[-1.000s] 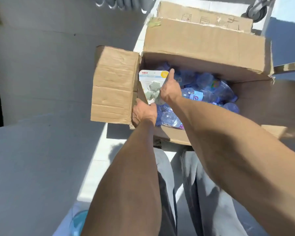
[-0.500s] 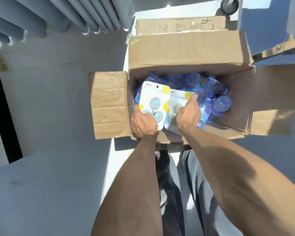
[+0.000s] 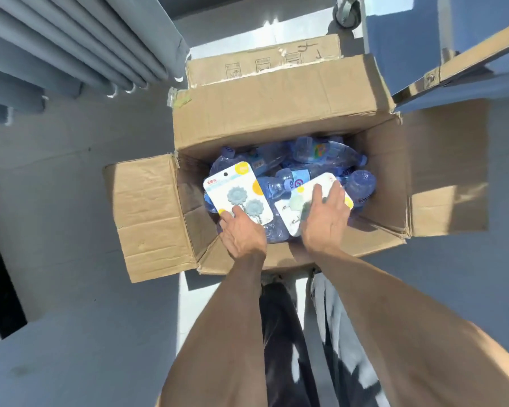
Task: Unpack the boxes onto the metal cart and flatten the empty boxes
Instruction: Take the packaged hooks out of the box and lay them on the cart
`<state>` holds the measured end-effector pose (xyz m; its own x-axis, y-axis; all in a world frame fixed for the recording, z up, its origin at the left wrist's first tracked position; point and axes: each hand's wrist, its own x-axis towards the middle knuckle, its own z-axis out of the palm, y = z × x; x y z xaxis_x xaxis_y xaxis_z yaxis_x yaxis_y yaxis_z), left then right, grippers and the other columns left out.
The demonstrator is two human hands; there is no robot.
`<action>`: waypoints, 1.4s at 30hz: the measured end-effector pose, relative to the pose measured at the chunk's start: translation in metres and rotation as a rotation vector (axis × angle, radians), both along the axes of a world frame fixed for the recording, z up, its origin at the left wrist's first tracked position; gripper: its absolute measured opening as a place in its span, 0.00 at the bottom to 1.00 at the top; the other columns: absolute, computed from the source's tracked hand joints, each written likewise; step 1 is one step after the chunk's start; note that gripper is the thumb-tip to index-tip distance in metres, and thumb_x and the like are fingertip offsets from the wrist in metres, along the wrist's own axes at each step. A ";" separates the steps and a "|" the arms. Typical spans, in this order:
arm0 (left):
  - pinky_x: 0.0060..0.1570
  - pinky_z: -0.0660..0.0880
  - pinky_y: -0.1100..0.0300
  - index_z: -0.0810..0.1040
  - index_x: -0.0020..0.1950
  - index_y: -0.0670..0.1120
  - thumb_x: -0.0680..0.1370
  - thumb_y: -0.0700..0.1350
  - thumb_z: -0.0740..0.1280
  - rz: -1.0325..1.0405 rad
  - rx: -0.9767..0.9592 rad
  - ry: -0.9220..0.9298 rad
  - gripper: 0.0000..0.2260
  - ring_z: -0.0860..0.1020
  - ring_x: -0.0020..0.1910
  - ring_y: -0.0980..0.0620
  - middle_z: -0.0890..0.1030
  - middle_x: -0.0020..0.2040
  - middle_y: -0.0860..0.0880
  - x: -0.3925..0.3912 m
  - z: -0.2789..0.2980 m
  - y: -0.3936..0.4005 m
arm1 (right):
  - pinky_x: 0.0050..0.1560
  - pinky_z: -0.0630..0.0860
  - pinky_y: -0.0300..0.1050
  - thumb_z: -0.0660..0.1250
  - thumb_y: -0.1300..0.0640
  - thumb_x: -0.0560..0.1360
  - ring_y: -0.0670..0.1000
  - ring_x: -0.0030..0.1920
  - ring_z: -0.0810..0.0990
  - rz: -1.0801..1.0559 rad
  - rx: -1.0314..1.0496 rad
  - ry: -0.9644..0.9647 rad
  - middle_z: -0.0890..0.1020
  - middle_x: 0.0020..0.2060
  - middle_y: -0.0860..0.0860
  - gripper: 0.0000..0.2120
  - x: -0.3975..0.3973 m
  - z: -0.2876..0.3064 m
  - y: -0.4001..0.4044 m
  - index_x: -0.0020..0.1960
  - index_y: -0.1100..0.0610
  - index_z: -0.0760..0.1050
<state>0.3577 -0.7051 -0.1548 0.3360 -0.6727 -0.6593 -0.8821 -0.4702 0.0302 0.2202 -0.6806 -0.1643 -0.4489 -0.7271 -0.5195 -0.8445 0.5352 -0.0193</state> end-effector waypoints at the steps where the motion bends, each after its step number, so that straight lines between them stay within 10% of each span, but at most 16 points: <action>1: 0.56 0.70 0.50 0.70 0.65 0.42 0.77 0.41 0.64 -0.024 -0.006 0.002 0.17 0.72 0.61 0.40 0.72 0.62 0.40 0.000 -0.006 -0.001 | 0.59 0.69 0.55 0.75 0.59 0.67 0.61 0.70 0.64 0.167 0.026 -0.030 0.65 0.70 0.62 0.33 0.001 -0.005 -0.001 0.68 0.57 0.67; 18: 0.50 0.70 0.55 0.70 0.65 0.44 0.83 0.49 0.59 -0.055 0.153 -0.135 0.14 0.79 0.58 0.43 0.79 0.59 0.43 -0.014 -0.044 -0.029 | 0.59 0.73 0.48 0.59 0.66 0.79 0.58 0.62 0.75 0.386 0.426 -0.120 0.73 0.62 0.59 0.17 -0.004 -0.041 -0.023 0.67 0.60 0.72; 42: 0.49 0.74 0.57 0.79 0.58 0.47 0.79 0.41 0.64 -0.441 0.064 -0.105 0.09 0.80 0.57 0.45 0.80 0.58 0.46 -0.064 0.113 -0.082 | 0.55 0.74 0.48 0.62 0.59 0.80 0.57 0.60 0.78 -0.002 0.113 -0.062 0.74 0.61 0.56 0.15 -0.040 0.099 -0.073 0.66 0.60 0.69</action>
<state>0.2934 -0.7868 -0.0417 0.0937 -0.7254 -0.6820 -0.9951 -0.0472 -0.0865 0.1804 -0.7538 -0.0653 -0.4147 -0.6614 -0.6249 -0.8427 0.5383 -0.0105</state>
